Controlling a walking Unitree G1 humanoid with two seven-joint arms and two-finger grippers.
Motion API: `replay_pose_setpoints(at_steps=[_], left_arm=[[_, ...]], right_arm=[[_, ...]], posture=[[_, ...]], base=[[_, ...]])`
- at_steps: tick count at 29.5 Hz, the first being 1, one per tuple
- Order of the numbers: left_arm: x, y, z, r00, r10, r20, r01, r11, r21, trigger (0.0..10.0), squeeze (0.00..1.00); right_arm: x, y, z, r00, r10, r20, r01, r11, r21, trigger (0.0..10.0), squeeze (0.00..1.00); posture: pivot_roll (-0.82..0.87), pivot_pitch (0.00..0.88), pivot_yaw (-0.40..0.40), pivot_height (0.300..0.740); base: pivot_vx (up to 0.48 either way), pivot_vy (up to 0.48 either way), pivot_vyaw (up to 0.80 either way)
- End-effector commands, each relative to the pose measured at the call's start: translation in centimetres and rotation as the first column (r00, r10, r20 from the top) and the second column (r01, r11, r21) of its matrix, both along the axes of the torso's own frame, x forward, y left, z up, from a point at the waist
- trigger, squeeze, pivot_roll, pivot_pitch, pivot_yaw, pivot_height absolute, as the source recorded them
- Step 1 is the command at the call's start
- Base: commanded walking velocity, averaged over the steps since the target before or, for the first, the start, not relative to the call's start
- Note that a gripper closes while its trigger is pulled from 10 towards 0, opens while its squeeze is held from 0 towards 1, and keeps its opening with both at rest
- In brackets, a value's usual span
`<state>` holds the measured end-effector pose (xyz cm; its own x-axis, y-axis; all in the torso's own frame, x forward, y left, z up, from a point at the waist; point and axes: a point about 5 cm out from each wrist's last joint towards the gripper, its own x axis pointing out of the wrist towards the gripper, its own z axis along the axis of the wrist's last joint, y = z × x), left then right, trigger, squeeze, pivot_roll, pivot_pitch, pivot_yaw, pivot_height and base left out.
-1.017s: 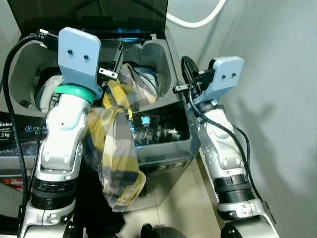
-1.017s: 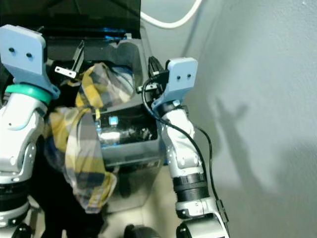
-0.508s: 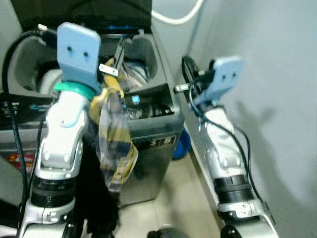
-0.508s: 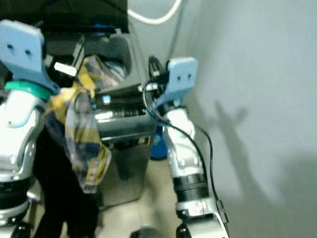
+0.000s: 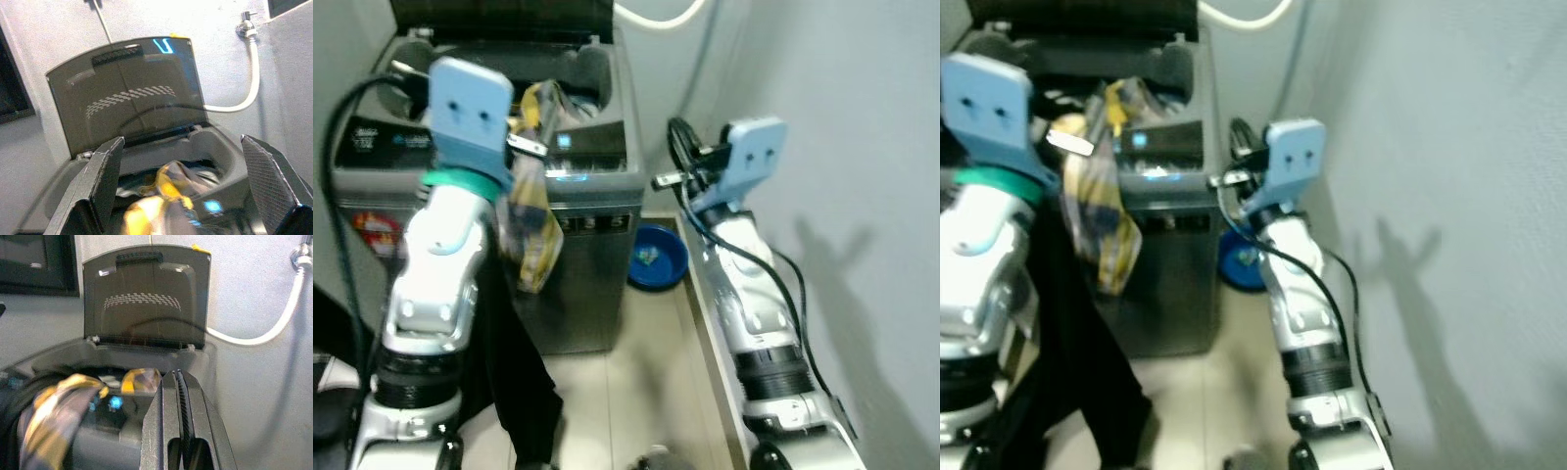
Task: Clothes washing
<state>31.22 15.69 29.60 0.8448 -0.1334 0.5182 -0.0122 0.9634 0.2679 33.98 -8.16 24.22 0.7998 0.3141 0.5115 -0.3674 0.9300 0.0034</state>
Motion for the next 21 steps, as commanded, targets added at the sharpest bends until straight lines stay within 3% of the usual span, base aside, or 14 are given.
replay_pose_setpoints(at_steps=[1, 21], left_arm=[[-0.15, -0.46, 0.07, 1.0, -0.015, 0.009, 0.015, 1.0, 0.016, 10.0, 0.0], [0.13, -0.61, 0.08, 1.0, -0.013, 0.012, 0.013, 1.0, 0.021, 10.0, 0.0]], right_arm=[[0.09, -0.4, -0.23, 1.0, -0.014, -0.008, 0.014, 1.0, -0.002, 10.0, 0.0], [0.04, -0.36, -0.38, 1.0, -0.008, -0.008, 0.008, 1.0, -0.006, 10.0, 0.0]], posture=[[0.07, 0.012, -0.017, 0.728], [0.06, 0.016, -0.01, 0.728]], base=[[-0.428, 0.0, 0.0], [0.0, 0.0, 0.0]])
